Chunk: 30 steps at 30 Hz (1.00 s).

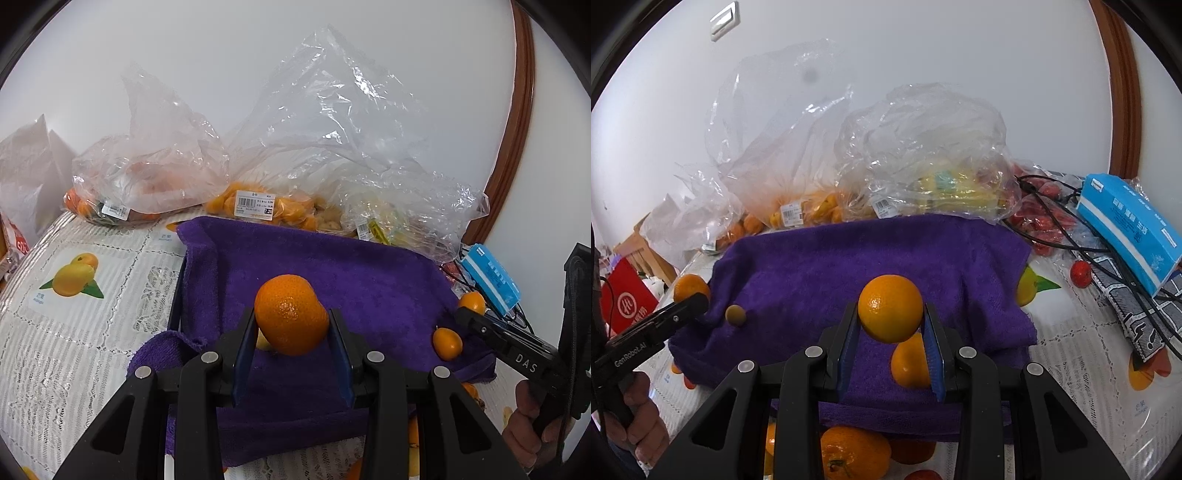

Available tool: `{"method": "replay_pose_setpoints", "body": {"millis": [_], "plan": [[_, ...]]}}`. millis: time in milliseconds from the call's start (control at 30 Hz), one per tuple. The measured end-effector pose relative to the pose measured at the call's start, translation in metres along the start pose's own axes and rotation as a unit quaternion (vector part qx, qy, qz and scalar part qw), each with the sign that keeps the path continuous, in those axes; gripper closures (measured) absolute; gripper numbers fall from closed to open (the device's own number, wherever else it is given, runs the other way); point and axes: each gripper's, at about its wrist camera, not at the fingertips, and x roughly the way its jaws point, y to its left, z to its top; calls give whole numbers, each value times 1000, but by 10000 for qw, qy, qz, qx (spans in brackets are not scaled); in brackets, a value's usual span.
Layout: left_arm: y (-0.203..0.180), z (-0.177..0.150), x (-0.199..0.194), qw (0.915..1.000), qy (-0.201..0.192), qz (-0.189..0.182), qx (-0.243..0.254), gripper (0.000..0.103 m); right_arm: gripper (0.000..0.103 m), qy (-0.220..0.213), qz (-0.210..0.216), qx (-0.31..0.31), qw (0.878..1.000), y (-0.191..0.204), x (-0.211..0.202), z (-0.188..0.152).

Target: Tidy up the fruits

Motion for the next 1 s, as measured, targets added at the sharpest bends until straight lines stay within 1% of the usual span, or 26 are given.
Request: {"method": "replay_pose_setpoints", "body": {"millis": [100,367,633,1000], "plan": [[-2,0,0,10000,-5,-7,49,67,69,14,-91,29,10000,-3,2,0],[-4,0,3,9999,83,-46,125,67,69,156,-168,76,9997,-6,9,-3],[-7,-2,9,9995,235,-24,206,67,69,360,-207,46,9991,-5,18,-5],[-10,-4,18,9986,483,5,213,67,69,411,-218,-6,9989,-2,20,-7]]}}
